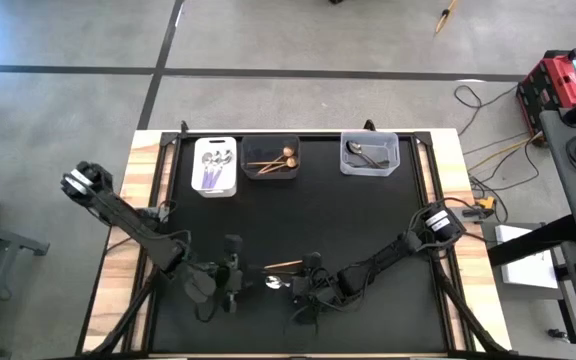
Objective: Sort silverware by color (type)
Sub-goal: Put the purple spoon into the white bin
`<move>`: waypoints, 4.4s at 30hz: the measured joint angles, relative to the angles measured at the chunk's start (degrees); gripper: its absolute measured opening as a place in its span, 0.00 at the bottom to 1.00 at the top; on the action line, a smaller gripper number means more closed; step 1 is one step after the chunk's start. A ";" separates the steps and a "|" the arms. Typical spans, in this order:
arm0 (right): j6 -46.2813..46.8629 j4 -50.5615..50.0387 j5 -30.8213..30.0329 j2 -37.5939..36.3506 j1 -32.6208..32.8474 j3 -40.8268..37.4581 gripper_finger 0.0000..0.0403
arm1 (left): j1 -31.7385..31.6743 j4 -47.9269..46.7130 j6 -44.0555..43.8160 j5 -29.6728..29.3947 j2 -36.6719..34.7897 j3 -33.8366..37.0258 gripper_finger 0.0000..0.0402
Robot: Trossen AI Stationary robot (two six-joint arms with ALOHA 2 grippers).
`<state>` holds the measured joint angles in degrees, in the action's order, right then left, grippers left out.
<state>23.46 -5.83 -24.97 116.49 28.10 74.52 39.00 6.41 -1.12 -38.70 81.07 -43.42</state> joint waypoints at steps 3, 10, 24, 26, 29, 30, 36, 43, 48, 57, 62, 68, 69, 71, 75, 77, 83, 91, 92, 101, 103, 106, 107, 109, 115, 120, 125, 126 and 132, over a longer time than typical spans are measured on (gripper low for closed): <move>0.00 -0.02 1.11 -0.01 -0.16 -0.14 0.27 | 1.32 -0.07 1.37 -1.67 -3.11 0.02 0.19; 0.08 0.59 3.93 -0.12 -0.76 -0.99 0.16 | 2.99 -0.03 2.61 -2.91 -8.45 0.04 0.19; -1.06 0.71 4.08 -0.16 -0.87 -0.06 0.10 | 3.07 -0.21 8.48 -5.64 -11.84 0.07 0.19; -1.65 0.56 4.65 -0.22 -0.87 0.50 0.10 | 3.04 -0.67 9.81 -6.88 -12.95 0.07 0.19; -2.56 -0.23 4.85 -0.68 -0.87 1.92 0.10 | 3.00 -2.16 11.63 -7.39 -14.84 0.07 0.19; -2.97 -0.81 4.89 -0.83 -0.87 2.65 0.10 | 3.02 -2.69 12.09 -7.39 -15.48 0.07 0.19; -5.49 -5.00 6.18 -1.33 -1.27 7.12 0.10 | 3.02 -5.77 13.01 -7.45 -18.25 0.07 0.19; -11.47 -15.61 6.14 -1.65 -3.10 15.69 0.10 | 3.02 -8.47 14.00 -8.18 -18.59 0.07 0.19; -16.27 -25.96 6.10 -1.71 -5.71 21.98 0.10 | 3.02 -9.30 16.92 -11.32 -18.44 0.07 0.19; -23.87 -38.83 5.94 -3.06 -11.72 28.30 0.10 | 3.02 -9.48 22.85 -18.00 -21.75 0.07 0.19; -26.65 -39.84 5.90 -6.56 -14.92 26.62 0.10 | 3.01 -10.74 24.17 -19.35 -25.01 0.07 0.19; -30.15 -40.05 5.66 -9.96 -18.55 25.46 0.10 | 3.00 -14.58 23.46 -19.36 -28.22 0.30 0.19; -31.02 -39.87 5.66 -10.30 -19.16 25.46 0.10 | 3.02 -14.98 23.33 -19.35 -28.70 0.66 0.19; -32.69 -39.34 5.71 -10.93 -20.45 25.46 0.10 | 3.01 -15.28 23.57 -19.40 -29.63 1.52 0.19; -35.64 -38.70 6.07 -11.88 -23.32 25.44 0.10 | 2.90 -15.18 25.76 -19.39 -31.83 3.28 0.19; -37.30 -38.56 6.86 -12.23 -24.87 25.44 0.10 | 2.65 -15.23 26.60 -19.39 -33.05 3.67 0.19; -41.27 -37.93 12.78 -12.75 -30.49 25.42 0.10 | 0.53 -15.03 27.55 -19.43 -36.31 3.72 0.19; -43.68 -35.86 25.69 -14.73 -41.35 25.38 0.10 | -5.03 -15.03 28.27 -19.33 -37.84 3.72 0.19; -44.05 -35.16 27.76 -14.86 -42.74 25.38 0.10 | -5.92 -15.04 28.24 -19.33 -37.79 3.80 0.19; -43.46 -23.18 48.69 -14.91 -51.50 24.63 0.10 | -14.01 -14.86 25.30 -19.25 -37.56 7.05 0.19; -41.67 -19.06 51.11 -14.91 -52.39 24.16 0.10 | -15.57 -14.31 24.58 -19.23 -38.04 8.67 0.19; -39.56 -12.65 51.45 -14.91 -52.83 22.81 0.10 | -17.51 -10.90 24.36 -19.10 -38.72 10.91 0.19; -39.26 -10.61 51.43 -14.91 -52.83 22.20 0.10 | -18.09 -8.84 24.36 -18.69 -38.95 11.81 0.19; -38.50 -6.66 51.43 -14.78 -52.62 21.16 0.10 | -19.53 -4.09 24.38 -15.89 -39.42 13.56 0.19; -37.92 6.04 50.23 -14.78 -49.68 17.61 0.10 | -25.43 22.10 27.72 -0.97 -40.03 21.45 0.19; -38.05 17.33 44.52 -14.76 -46.25 14.70 0.10 | -30.82 42.19 28.31 0.73 -39.31 27.99 0.19; -43.77 22.80 31.16 -14.67 -42.21 12.80 0.10 | -34.06 53.09 26.85 4.68 -37.58 31.12 0.19; -45.08 23.88 28.39 -14.56 -41.33 12.62 0.10 | -34.54 54.13 26.35 5.23 -37.20 31.10 0.19; -48.95 31.47 19.24 -14.46 -37.28 10.39 0.10 | -36.66 58.59 25.13 6.49 -34.73 31.08 0.23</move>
<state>-25.49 25.64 -5.73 102.03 -9.18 84.91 2.34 65.00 24.01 -32.21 46.34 -12.34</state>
